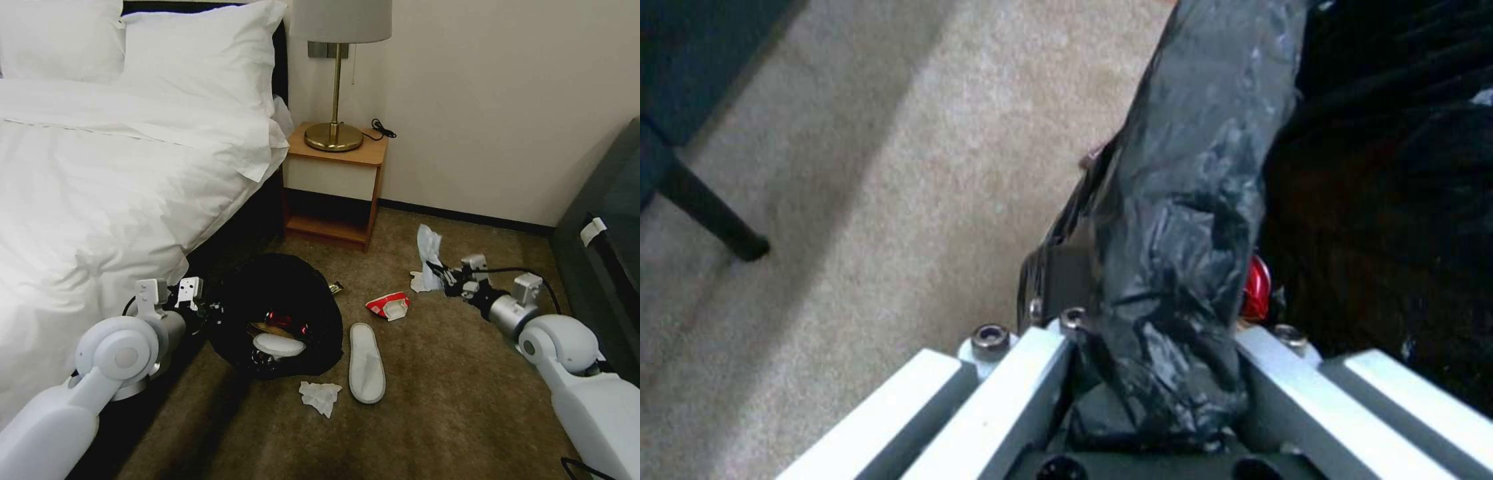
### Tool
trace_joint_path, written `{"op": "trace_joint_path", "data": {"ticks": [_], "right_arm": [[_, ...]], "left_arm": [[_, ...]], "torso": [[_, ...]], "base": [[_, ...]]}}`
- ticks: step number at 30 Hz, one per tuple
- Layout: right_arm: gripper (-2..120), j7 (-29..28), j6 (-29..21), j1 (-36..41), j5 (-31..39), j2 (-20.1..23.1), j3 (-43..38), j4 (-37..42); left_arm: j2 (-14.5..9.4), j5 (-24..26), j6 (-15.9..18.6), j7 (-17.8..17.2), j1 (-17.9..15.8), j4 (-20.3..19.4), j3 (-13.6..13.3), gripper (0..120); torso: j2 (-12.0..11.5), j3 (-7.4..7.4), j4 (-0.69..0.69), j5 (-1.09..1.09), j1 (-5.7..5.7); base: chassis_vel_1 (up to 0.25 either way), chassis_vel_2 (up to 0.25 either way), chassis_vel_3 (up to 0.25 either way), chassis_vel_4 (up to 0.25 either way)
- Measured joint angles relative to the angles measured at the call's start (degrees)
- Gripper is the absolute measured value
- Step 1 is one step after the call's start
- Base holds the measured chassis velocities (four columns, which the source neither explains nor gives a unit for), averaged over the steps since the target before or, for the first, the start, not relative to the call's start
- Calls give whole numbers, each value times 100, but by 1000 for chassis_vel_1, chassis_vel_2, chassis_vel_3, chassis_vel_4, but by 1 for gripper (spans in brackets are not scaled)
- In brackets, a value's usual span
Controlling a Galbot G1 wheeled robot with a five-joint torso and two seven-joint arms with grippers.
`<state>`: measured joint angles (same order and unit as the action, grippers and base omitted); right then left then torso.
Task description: Pick up the trash bin, then pick up the garbage on the floor and place it into the trash bin.
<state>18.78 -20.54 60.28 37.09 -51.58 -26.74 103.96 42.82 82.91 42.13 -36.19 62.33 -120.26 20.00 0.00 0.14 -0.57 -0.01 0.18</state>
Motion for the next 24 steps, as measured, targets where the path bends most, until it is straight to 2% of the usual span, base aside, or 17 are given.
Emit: {"op": "trace_joint_path", "data": {"ticks": [6,13,16,21,24], "right_arm": [[0,-12,-95,-454,359,159,683,477],[0,40,-166,-1010,476,281,1460,690],[0,40,-182,-1074,510,287,1543,735],[0,-98,-315,-1534,834,227,1996,1032],[0,-144,-351,-1664,918,198,2116,1095]], "left_arm": [[25,219,0,-183,-292,81,-278,0],[110,294,0,-258,-464,165,-486,0],[138,325,0,-295,-496,185,-525,0],[282,550,0,-527,-714,270,-831,0],[310,577,0,-557,-783,293,-908,0]], "torso": [[0,0,0,0,0],[0,0,0,1,0],[0,0,0,0,0],[0,0,0,0,0],[-1,0,0,0,0]], "base": [[0,0,0,0],[0,0,0,0],[0,0,0,0],[0,0,0,0],[0,0,0,0]]}}
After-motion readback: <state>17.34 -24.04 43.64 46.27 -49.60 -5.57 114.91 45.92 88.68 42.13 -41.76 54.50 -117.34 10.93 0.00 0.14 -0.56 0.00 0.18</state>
